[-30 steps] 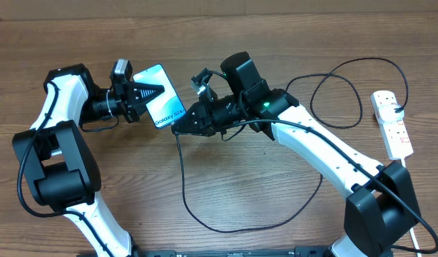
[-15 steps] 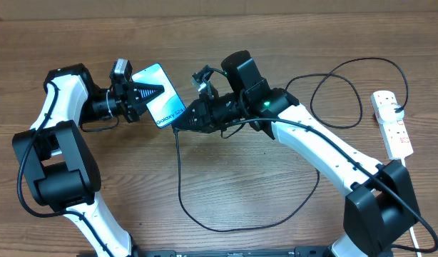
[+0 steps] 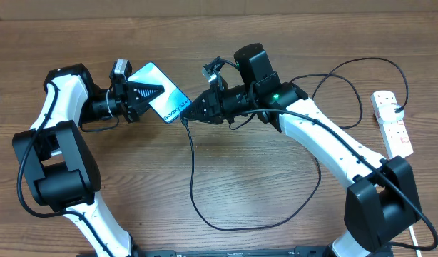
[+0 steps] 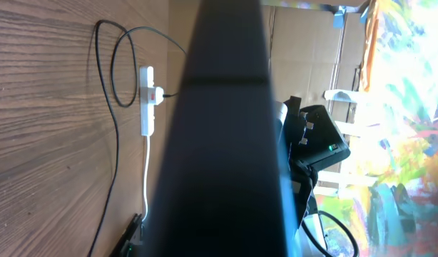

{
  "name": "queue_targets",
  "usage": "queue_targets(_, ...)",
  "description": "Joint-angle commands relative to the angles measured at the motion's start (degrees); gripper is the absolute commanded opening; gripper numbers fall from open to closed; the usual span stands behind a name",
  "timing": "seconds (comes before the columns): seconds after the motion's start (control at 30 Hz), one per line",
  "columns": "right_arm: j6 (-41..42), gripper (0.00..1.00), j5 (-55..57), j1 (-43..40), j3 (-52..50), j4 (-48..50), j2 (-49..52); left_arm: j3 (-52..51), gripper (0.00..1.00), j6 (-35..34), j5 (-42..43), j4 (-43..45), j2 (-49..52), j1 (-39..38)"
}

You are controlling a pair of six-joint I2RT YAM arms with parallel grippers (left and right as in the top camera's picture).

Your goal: Plug charger to phone and switch on socket

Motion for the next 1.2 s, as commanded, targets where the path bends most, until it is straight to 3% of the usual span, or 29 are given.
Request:
queue_targets(0.0, -1.1, 0.04, 3.4, -1.8, 1.1, 2.6, 0.1, 0.1, 0.04, 3.9, -6.8, -0.5, -2.1, -2.8)
queue_targets(0.3, -3.7, 0.05, -0.3, -1.8, 1.1, 1.2, 0.1, 0.1, 0.04, 4.1, -7.5, -0.5, -2.1, -4.2)
queue_targets(0.4, -3.7, 0.40, -0.3, -1.8, 1.1, 1.0, 0.1, 0.1, 0.04, 4.1, -7.5, -0.5, -2.1, -4.2)
queue_targets(0.57, -7.4, 0.64, -3.2, -1.8, 1.1, -1.4, 0.1, 0.1, 0.04, 4.1, -7.5, -0.5, -2.1, -4.2)
queue_targets(0.7, -15.3, 0.82, -4.5, -1.8, 1.1, -8.6, 0.1, 0.1, 0.04, 4.1, -7.4, -0.2, -2.1, -4.0)
queue_targets(0.93, -21.7, 0.84, 17.9, -1.8, 1.1, -25.1, 0.1, 0.1, 0.04, 0.2, -7.3, 6.0, -2.0, -0.5)
queue_targets(1.17, -20.1, 0.76, 34.6, 2.5, 1.1, -28.1, 0.1, 0.1, 0.04, -11.5, -10.9, 13.0, -2.0, 4.3)
